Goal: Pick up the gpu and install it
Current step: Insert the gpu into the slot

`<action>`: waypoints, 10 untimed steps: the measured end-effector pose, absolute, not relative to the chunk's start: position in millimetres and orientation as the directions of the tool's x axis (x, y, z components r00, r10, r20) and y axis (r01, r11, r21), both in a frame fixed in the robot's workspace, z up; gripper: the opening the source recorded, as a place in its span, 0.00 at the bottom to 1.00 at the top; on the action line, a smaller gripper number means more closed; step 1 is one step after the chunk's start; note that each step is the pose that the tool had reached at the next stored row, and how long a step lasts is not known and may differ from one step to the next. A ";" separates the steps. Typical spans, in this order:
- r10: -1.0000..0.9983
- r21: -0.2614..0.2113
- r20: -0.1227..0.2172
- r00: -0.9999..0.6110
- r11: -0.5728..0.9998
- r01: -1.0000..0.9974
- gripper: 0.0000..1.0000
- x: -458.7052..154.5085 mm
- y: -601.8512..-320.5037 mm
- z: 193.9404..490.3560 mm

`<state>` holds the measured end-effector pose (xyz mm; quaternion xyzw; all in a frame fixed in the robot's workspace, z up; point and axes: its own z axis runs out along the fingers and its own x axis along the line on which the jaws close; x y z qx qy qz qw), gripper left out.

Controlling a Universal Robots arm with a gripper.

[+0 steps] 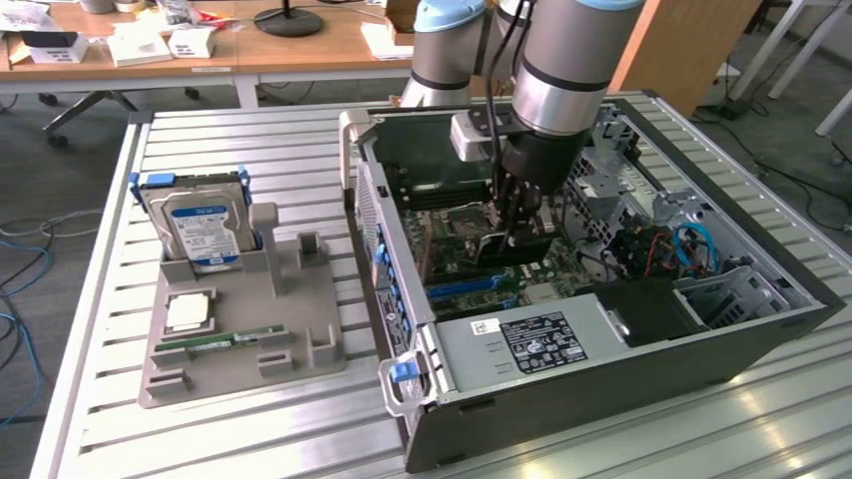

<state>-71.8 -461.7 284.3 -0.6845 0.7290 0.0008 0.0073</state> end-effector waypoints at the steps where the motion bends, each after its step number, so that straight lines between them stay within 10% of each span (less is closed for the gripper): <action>1: -0.998 -0.006 -0.012 -0.063 0.063 -0.998 0.26 -71.7 -461.7 284.3; 10: -0.998 -0.002 -0.012 -0.063 0.063 -0.998 0.26 -71.7 -462.3 284.2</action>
